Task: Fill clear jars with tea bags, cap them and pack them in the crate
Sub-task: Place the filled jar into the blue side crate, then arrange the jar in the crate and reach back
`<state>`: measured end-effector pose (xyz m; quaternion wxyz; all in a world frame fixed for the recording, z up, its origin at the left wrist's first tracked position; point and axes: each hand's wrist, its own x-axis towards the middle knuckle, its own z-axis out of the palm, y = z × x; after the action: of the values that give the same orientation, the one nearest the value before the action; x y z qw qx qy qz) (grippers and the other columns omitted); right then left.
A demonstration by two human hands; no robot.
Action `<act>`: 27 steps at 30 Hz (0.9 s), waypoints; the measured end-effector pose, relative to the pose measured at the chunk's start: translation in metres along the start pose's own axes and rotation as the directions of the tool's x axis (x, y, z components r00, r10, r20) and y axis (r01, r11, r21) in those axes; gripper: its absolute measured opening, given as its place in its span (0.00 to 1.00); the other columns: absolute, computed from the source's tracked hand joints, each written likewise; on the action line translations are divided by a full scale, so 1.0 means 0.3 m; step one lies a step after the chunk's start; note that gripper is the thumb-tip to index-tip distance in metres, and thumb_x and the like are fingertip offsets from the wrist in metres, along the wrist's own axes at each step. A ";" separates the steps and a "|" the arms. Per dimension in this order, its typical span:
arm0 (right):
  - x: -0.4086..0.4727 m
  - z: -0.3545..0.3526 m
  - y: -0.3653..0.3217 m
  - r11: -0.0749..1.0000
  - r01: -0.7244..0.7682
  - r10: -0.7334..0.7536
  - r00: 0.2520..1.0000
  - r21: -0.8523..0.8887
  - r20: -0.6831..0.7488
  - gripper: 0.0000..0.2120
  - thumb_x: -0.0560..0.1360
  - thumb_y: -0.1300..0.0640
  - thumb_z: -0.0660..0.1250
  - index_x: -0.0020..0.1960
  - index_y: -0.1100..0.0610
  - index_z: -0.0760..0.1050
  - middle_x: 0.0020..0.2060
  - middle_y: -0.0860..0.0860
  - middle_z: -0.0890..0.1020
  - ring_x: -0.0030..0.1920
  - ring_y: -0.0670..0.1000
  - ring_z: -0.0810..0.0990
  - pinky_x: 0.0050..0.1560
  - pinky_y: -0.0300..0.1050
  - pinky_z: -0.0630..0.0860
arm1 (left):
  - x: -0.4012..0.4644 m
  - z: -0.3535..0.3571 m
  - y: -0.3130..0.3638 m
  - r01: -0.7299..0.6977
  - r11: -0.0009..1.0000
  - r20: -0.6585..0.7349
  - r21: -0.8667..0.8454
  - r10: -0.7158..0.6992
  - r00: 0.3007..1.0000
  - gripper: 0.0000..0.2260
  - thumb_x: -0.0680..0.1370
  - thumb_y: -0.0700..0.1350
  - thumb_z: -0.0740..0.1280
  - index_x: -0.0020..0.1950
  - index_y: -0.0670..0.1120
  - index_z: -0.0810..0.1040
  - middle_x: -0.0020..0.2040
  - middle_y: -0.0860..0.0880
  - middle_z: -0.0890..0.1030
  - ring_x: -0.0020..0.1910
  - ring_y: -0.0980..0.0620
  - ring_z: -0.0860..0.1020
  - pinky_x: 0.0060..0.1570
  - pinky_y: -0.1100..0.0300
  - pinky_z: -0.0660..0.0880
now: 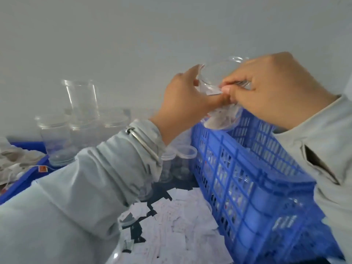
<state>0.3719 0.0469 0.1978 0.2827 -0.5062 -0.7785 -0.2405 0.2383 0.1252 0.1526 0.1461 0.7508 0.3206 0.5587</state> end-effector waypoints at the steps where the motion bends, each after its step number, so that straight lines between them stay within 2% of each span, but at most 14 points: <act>1: 0.000 -0.021 0.055 0.998 -0.023 0.025 0.999 -0.052 0.030 0.08 0.74 0.59 0.66 0.47 0.54 0.84 0.41 0.54 0.84 0.43 0.54 0.79 0.45 0.45 0.71 | 0.031 0.054 0.015 -0.004 0.999 0.010 -0.036 0.004 1.000 0.20 0.63 0.57 0.78 0.51 0.54 0.79 0.40 0.60 0.79 0.39 0.69 0.75 0.38 0.77 0.69; 3: 0.004 -0.043 0.155 0.992 -0.057 0.066 0.995 -0.112 0.072 0.08 0.74 0.58 0.67 0.47 0.53 0.84 0.40 0.53 0.85 0.41 0.51 0.77 0.44 0.43 0.68 | 0.083 0.165 0.027 0.031 0.993 0.040 -0.117 -0.026 0.999 0.20 0.63 0.56 0.79 0.50 0.54 0.78 0.38 0.61 0.78 0.36 0.73 0.74 0.35 0.79 0.67; 5: 0.011 -0.028 0.252 0.984 -0.079 0.096 0.991 -0.160 0.097 0.07 0.74 0.57 0.67 0.46 0.54 0.84 0.41 0.55 0.85 0.42 0.55 0.78 0.47 0.45 0.70 | 0.110 0.271 0.018 0.099 0.985 0.066 -0.144 -0.090 0.994 0.23 0.65 0.55 0.78 0.56 0.52 0.77 0.39 0.61 0.77 0.36 0.70 0.75 0.34 0.79 0.68; 7: 0.018 0.025 0.353 0.960 -0.128 0.169 0.974 -0.248 0.152 0.08 0.76 0.54 0.66 0.45 0.53 0.84 0.42 0.56 0.84 0.45 0.59 0.78 0.48 0.49 0.73 | 0.099 0.368 -0.014 0.208 0.975 0.157 -0.084 -0.193 0.969 0.31 0.68 0.52 0.76 0.68 0.49 0.70 0.49 0.55 0.77 0.45 0.60 0.78 0.43 0.70 0.72; 9: 0.016 0.110 0.444 0.924 -0.204 0.284 0.933 -0.323 0.220 0.10 0.77 0.52 0.64 0.42 0.52 0.82 0.41 0.55 0.81 0.46 0.59 0.78 0.45 0.47 0.72 | 0.061 0.449 -0.062 0.271 0.959 0.316 0.078 -0.282 0.906 0.34 0.72 0.49 0.72 0.74 0.46 0.62 0.61 0.47 0.75 0.57 0.49 0.76 0.54 0.59 0.73; 11: -0.005 0.218 0.517 0.888 -0.291 0.402 0.868 -0.357 0.292 0.10 0.77 0.53 0.63 0.40 0.52 0.79 0.43 0.55 0.80 0.47 0.59 0.78 0.42 0.45 0.69 | 0.027 0.497 -0.103 0.202 0.936 0.454 0.288 -0.320 0.831 0.26 0.75 0.50 0.67 0.72 0.49 0.66 0.67 0.47 0.72 0.63 0.47 0.73 0.62 0.53 0.69; 13: -0.034 0.324 0.571 0.859 -0.359 0.486 0.797 -0.364 0.359 0.09 0.76 0.55 0.63 0.46 0.54 0.82 0.47 0.56 0.82 0.49 0.60 0.79 0.42 0.46 0.71 | 0.020 0.501 -0.118 0.026 0.892 0.577 0.452 -0.314 0.754 0.18 0.77 0.53 0.60 0.67 0.54 0.72 0.63 0.51 0.76 0.62 0.47 0.73 0.62 0.50 0.67; 15: -0.046 0.405 0.608 0.863 -0.390 0.499 0.758 -0.321 0.420 0.09 0.74 0.60 0.64 0.47 0.59 0.83 0.46 0.58 0.82 0.49 0.62 0.79 0.42 0.51 0.74 | 0.030 0.494 -0.120 -0.131 0.840 0.655 0.526 -0.302 0.693 0.15 0.79 0.51 0.56 0.62 0.53 0.75 0.60 0.51 0.78 0.59 0.46 0.74 0.59 0.50 0.68; 17: -0.050 0.453 0.628 0.866 -0.418 0.500 0.732 -0.274 0.463 0.09 0.72 0.62 0.64 0.44 0.61 0.83 0.39 0.58 0.82 0.44 0.62 0.79 0.39 0.50 0.75 | 0.034 0.487 -0.118 -0.199 0.798 0.669 0.569 -0.309 0.676 0.15 0.79 0.50 0.54 0.61 0.54 0.75 0.60 0.52 0.78 0.58 0.45 0.73 0.58 0.48 0.69; 19: -0.055 0.489 0.641 0.877 -0.383 0.481 0.715 -0.290 0.508 0.09 0.74 0.59 0.64 0.42 0.60 0.83 0.34 0.54 0.81 0.39 0.58 0.79 0.38 0.48 0.74 | 0.031 0.488 -0.116 -0.204 0.789 0.657 0.579 -0.304 0.690 0.15 0.79 0.50 0.54 0.61 0.54 0.75 0.59 0.51 0.79 0.58 0.45 0.73 0.58 0.47 0.69; 22: -0.070 0.543 0.648 0.871 -0.345 0.490 0.667 -0.349 0.561 0.11 0.74 0.60 0.65 0.34 0.59 0.75 0.29 0.51 0.72 0.31 0.53 0.72 0.33 0.43 0.68 | 0.031 0.492 -0.115 -0.210 0.801 0.664 0.561 -0.285 0.691 0.15 0.80 0.50 0.54 0.60 0.53 0.76 0.57 0.52 0.79 0.58 0.47 0.73 0.57 0.49 0.69; 24: -0.087 0.577 0.640 0.866 -0.280 0.497 0.560 -0.414 0.662 0.07 0.75 0.58 0.66 0.39 0.59 0.74 0.34 0.52 0.75 0.35 0.52 0.75 0.35 0.43 0.70 | 0.031 0.485 -0.113 -0.159 0.823 0.653 0.545 -0.298 0.696 0.15 0.79 0.50 0.54 0.60 0.57 0.76 0.57 0.55 0.79 0.58 0.48 0.73 0.57 0.49 0.69; 25: -0.102 0.593 0.634 0.876 -0.202 0.479 0.471 -0.438 0.741 0.05 0.75 0.56 0.66 0.44 0.58 0.76 0.38 0.52 0.77 0.38 0.51 0.76 0.38 0.42 0.72 | 0.030 0.483 -0.112 -0.154 0.826 0.651 0.541 -0.296 0.698 0.15 0.79 0.50 0.55 0.61 0.58 0.76 0.57 0.56 0.78 0.58 0.48 0.72 0.58 0.48 0.69; 27: -0.138 0.616 0.616 0.899 -0.063 0.434 0.256 -0.433 0.864 0.07 0.77 0.55 0.63 0.49 0.56 0.78 0.41 0.51 0.78 0.36 0.47 0.74 0.35 0.37 0.69 | 0.025 0.485 -0.111 -0.185 0.825 0.658 0.534 -0.269 0.703 0.15 0.80 0.47 0.56 0.62 0.58 0.76 0.59 0.59 0.77 0.60 0.48 0.71 0.60 0.48 0.69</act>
<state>0.5198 0.2109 0.0520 -0.2800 -0.7038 -0.6520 0.0335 0.3645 0.1753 0.0906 0.0431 0.9068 0.4068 0.1018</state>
